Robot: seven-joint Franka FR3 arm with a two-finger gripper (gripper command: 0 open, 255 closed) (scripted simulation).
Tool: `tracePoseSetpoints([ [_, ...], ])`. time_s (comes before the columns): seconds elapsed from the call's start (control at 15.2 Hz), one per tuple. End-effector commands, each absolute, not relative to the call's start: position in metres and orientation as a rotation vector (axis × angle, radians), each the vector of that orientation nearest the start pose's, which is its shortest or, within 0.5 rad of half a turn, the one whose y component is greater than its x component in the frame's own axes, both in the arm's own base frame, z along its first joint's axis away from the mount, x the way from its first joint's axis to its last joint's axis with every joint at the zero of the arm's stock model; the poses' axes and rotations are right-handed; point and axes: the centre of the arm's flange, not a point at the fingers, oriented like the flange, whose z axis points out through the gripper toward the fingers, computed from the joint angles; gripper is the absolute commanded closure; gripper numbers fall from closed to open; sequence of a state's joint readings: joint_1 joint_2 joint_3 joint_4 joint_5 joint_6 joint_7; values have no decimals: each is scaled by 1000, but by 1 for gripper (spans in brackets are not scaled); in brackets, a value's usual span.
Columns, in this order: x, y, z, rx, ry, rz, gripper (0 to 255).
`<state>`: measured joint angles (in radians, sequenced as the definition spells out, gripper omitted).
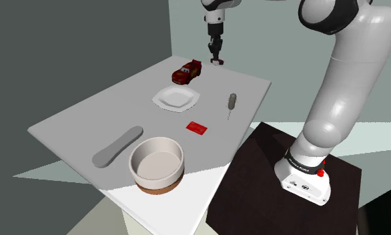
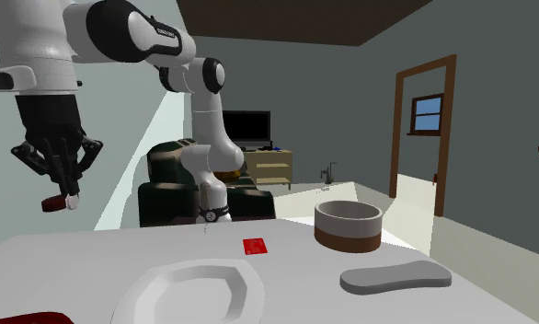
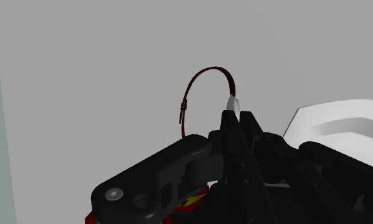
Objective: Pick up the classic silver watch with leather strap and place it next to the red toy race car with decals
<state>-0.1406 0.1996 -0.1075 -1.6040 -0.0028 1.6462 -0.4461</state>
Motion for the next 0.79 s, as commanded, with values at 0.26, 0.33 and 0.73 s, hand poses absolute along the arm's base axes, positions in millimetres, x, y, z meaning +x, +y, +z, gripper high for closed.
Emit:
tracePoseSetpoints([
  [0.26, 590, -146, 467, -3087, -309, 240, 255],
  [0.33, 590, -146, 462, -3087, -309, 240, 255],
  [0.73, 590, -146, 430, -3087, -309, 240, 255],
])
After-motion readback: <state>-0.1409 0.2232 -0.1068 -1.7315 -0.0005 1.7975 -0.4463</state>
